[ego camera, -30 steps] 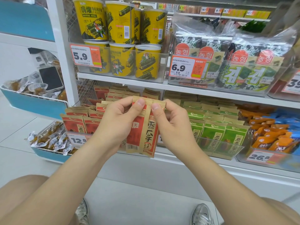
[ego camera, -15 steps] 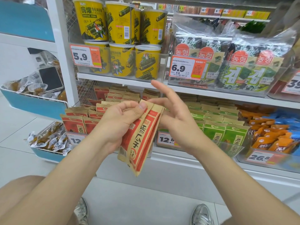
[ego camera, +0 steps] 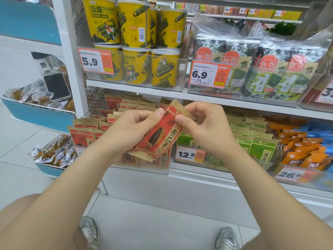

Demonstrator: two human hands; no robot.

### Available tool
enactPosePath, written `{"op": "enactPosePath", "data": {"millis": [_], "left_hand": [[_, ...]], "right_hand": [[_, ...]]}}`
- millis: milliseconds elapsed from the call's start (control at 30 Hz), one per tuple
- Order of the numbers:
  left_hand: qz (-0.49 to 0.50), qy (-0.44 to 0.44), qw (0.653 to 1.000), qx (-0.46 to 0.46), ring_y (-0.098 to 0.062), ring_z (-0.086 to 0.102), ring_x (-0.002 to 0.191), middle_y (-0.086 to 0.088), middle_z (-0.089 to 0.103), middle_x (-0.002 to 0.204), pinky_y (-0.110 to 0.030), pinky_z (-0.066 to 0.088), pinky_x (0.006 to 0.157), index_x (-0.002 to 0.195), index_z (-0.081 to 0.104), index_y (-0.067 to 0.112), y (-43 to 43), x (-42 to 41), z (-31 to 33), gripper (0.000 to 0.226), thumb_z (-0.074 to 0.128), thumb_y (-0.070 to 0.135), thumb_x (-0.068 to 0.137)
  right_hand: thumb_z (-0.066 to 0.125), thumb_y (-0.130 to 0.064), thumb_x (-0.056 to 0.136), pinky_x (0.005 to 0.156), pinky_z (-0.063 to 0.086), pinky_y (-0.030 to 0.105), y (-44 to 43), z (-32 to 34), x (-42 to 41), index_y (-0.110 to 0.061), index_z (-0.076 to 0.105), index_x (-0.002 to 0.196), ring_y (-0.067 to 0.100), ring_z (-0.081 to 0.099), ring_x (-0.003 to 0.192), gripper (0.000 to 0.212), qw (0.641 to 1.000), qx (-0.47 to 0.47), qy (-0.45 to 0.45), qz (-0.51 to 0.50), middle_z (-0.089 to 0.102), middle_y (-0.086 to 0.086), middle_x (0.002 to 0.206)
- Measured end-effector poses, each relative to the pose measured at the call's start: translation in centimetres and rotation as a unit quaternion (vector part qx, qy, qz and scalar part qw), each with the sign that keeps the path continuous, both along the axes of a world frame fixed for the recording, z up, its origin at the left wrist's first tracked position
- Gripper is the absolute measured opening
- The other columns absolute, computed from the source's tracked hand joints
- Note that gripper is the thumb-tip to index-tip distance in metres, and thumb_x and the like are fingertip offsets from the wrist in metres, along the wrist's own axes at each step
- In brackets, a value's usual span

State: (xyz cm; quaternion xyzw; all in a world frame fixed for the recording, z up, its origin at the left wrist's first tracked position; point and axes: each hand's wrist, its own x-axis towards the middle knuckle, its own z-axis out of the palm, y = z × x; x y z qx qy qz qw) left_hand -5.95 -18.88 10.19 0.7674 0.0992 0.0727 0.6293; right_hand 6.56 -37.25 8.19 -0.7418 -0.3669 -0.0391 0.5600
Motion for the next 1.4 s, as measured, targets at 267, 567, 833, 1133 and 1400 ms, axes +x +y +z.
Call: {"op": "enactPosePath", "data": {"millis": [267,567,833,1133,1400], "left_hand": [[0.170,-0.090,0.909,0.369,-0.009,0.072,0.099,0.014,0.078,0.102,-0.041,0.057,0.102,0.107,0.080,0.031,4.0,2.9,-2.3,0.019,0.065,0.021,0.104],[0.008,-0.026,0.879,0.475,0.003,0.063,0.085,0.024,0.067,0.087,-0.029,0.051,0.085,0.104,0.081,0.028,4.9,5.0,-2.7,0.017,0.066,0.022,0.100],[-0.020,-0.005,0.878,0.478,-0.004,0.064,0.091,0.016,0.070,0.095,-0.032,0.051,0.085,0.104,0.079,0.031,5.8,5.9,-3.1,0.018,0.064,0.024,0.100],[-0.043,0.010,0.877,0.479,-0.012,0.065,0.103,0.012,0.074,0.101,-0.034,0.054,0.092,0.108,0.079,0.028,5.9,6.2,-3.6,0.020,0.060,0.023,0.102],[-0.054,-0.002,0.877,0.477,-0.008,0.059,0.102,0.015,0.071,0.102,-0.028,0.047,0.090,0.110,0.080,0.027,6.3,6.4,-3.9,0.021,0.059,0.025,0.104]], "right_hand": [[0.069,-0.020,0.103,0.067,0.046,0.026,0.8,0.8,1.5,-0.015,0.067,0.102,0.006,0.058,0.073,0.005,0.947,0.085,-0.219,-0.217,0.065,-0.016,0.084],[0.067,-0.026,0.104,0.057,0.056,0.042,4.8,-2.1,4.6,-0.018,0.070,0.106,0.032,0.072,0.070,0.009,0.881,-0.174,-0.422,-0.120,0.076,-0.001,0.085],[0.053,-0.028,0.109,0.070,0.042,0.037,8.0,-2.8,5.8,-0.024,0.073,0.115,0.034,0.069,0.097,0.021,0.815,-0.469,-0.332,-0.067,0.073,0.006,0.102],[0.058,-0.021,0.102,0.095,0.052,0.046,9.0,-3.0,6.9,-0.018,0.073,0.116,0.035,0.065,0.108,0.021,0.874,-0.413,-0.220,-0.129,0.069,0.009,0.113],[0.069,-0.021,0.096,0.116,0.032,0.055,11.2,-3.3,7.1,-0.017,0.067,0.122,0.040,0.058,0.127,0.026,0.827,-0.473,-0.206,-0.222,0.069,0.012,0.126]]}}
